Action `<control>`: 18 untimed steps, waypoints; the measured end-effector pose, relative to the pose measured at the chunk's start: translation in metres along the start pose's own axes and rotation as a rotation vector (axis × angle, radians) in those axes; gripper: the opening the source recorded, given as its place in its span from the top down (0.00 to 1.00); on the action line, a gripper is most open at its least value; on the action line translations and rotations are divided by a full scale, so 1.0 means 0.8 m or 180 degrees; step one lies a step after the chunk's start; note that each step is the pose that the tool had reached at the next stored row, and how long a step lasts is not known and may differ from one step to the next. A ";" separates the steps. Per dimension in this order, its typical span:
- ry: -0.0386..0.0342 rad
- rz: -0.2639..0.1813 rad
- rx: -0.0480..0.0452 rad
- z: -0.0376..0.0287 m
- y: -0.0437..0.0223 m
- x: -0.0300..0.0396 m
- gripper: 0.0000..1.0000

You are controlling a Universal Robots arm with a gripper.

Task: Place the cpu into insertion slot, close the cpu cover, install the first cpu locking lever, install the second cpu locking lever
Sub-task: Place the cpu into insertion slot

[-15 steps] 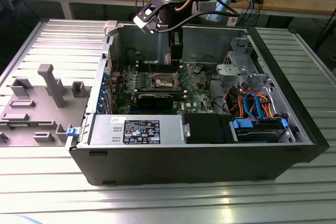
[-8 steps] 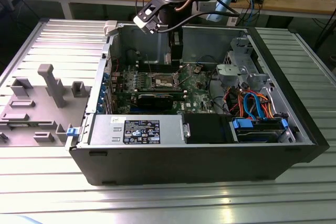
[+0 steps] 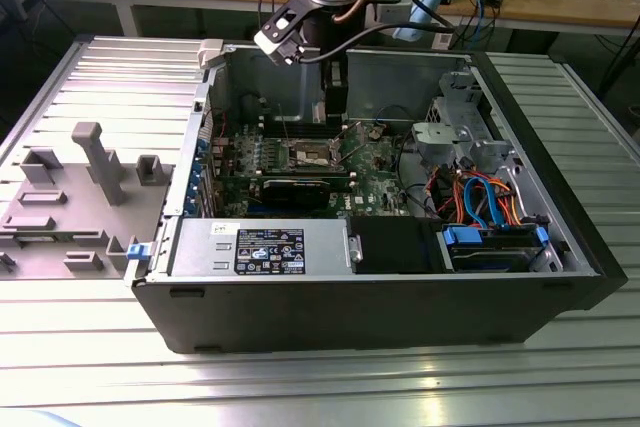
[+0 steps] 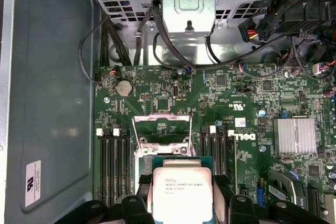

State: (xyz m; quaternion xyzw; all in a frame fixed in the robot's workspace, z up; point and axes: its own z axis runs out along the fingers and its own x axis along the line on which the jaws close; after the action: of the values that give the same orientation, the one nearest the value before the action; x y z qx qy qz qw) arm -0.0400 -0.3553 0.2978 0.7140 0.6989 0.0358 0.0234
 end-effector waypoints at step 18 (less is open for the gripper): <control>0.0013 -0.0151 0.0003 0.0404 -0.0213 0.0067 0.46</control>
State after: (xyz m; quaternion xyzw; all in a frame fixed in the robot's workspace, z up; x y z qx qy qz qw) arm -0.0542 -0.3491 0.2643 0.6971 0.7157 0.0364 0.0225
